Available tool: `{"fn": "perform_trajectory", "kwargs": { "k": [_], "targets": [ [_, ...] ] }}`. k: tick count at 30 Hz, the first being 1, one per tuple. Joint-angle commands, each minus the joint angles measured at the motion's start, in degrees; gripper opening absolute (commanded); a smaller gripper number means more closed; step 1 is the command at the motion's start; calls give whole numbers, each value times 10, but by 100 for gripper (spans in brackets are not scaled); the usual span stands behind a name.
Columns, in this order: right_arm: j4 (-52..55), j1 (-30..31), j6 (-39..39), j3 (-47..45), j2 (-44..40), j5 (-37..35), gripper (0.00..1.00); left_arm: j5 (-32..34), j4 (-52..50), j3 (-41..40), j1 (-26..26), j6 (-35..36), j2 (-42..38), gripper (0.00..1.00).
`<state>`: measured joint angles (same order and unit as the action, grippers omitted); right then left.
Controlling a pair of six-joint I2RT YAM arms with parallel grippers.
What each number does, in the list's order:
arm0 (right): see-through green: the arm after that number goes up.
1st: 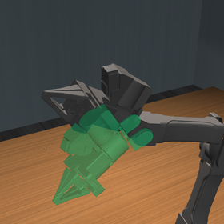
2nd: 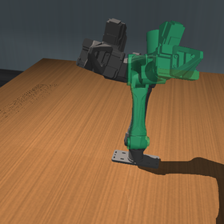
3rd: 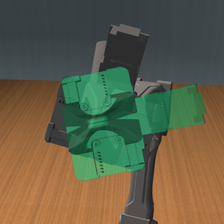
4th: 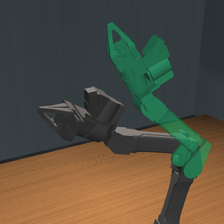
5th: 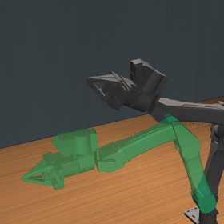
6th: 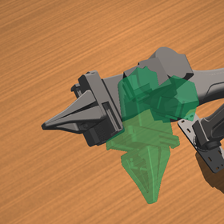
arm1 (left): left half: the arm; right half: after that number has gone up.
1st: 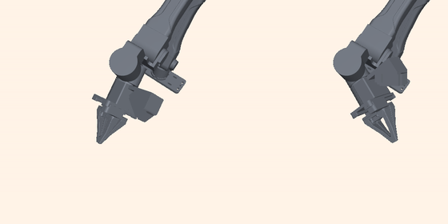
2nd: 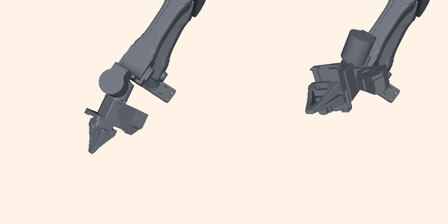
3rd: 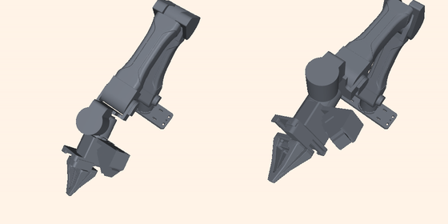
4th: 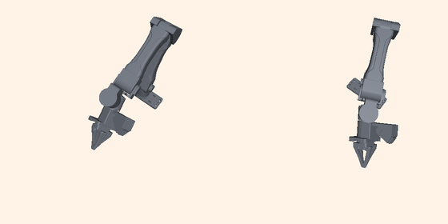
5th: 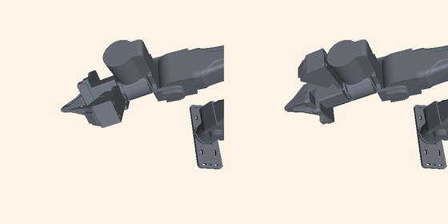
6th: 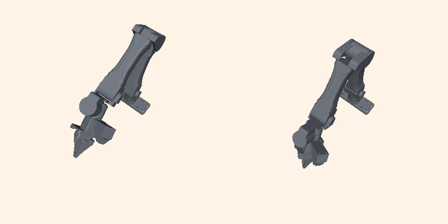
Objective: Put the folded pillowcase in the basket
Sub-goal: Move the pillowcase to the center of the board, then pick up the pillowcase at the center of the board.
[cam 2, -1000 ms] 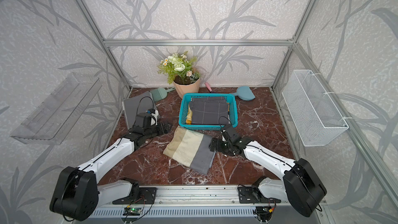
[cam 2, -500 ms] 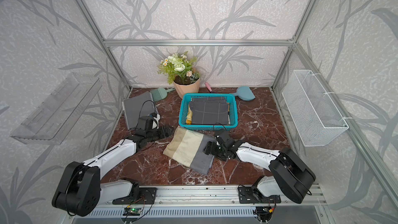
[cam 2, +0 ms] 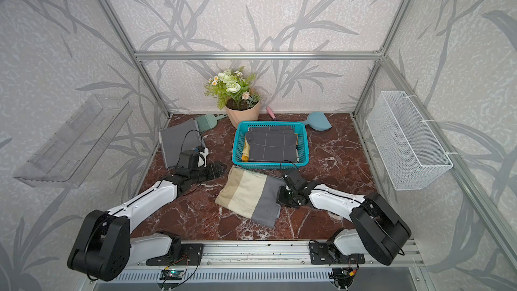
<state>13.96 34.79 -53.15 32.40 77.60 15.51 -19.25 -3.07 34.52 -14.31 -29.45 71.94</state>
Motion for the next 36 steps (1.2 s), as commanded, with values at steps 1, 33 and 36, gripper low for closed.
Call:
{"fn": "perform_trajectory", "kwargs": {
  "k": [1, 33, 36],
  "targets": [
    [90, -53, 74, 6, -22, 5, 0, -43, -5, 9, -19, 15, 8, 90],
    [-45, -111, 103, -41, 22, 83, 80, -83, 95, -46, -182, -33, 108, 90],
    [-42, -101, 100, -48, 24, 75, 78, -79, 98, -49, -185, -36, 108, 83]
  ]
}}
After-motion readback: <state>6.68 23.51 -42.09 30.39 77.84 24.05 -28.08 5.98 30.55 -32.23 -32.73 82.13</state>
